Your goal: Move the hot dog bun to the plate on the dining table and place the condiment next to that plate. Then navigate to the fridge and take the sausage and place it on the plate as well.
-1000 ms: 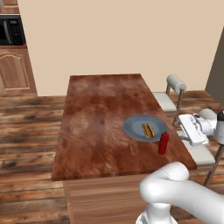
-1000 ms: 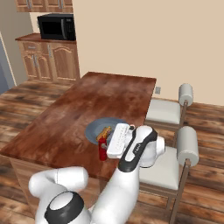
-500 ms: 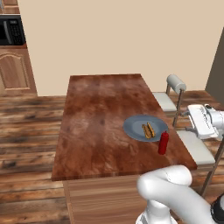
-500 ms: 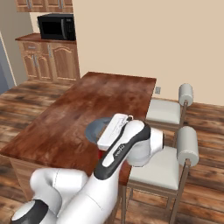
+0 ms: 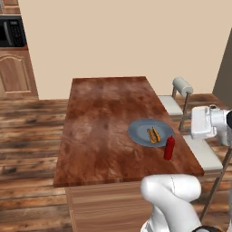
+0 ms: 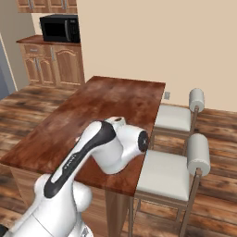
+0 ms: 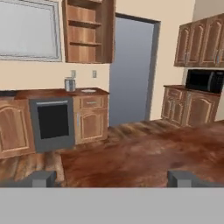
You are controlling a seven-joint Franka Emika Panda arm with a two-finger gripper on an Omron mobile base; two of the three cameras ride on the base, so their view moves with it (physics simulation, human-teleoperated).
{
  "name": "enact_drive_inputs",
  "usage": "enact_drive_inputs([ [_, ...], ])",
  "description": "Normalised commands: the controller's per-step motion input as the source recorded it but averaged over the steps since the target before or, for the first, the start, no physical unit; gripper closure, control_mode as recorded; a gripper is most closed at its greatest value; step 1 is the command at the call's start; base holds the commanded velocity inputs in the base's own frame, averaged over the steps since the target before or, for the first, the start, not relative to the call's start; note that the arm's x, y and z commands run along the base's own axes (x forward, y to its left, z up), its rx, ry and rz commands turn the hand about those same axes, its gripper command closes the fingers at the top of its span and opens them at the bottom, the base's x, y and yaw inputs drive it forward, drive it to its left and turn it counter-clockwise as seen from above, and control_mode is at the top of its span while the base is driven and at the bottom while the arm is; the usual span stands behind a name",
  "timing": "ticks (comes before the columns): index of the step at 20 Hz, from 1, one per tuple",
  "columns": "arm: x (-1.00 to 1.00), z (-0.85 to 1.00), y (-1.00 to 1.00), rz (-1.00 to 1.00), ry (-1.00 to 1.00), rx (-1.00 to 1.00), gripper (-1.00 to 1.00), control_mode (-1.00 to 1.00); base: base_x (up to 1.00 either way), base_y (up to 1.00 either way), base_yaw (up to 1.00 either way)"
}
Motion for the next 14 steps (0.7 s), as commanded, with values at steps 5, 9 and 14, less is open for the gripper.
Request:
enact_drive_inputs([
  [5,0.0,0.0,0.89,-0.37,0.22,-0.19,-1.0,-1.0,0.0,0.0,0.0],
  [9,-0.1,0.0,0.74,-0.44,0.19,-0.14,-1.0,-1.0,0.0,0.0,0.0],
  [14,-0.26,-0.01,0.38,-0.44,0.13,-0.04,-1.0,-1.0,0.0,0.0,0.0],
])
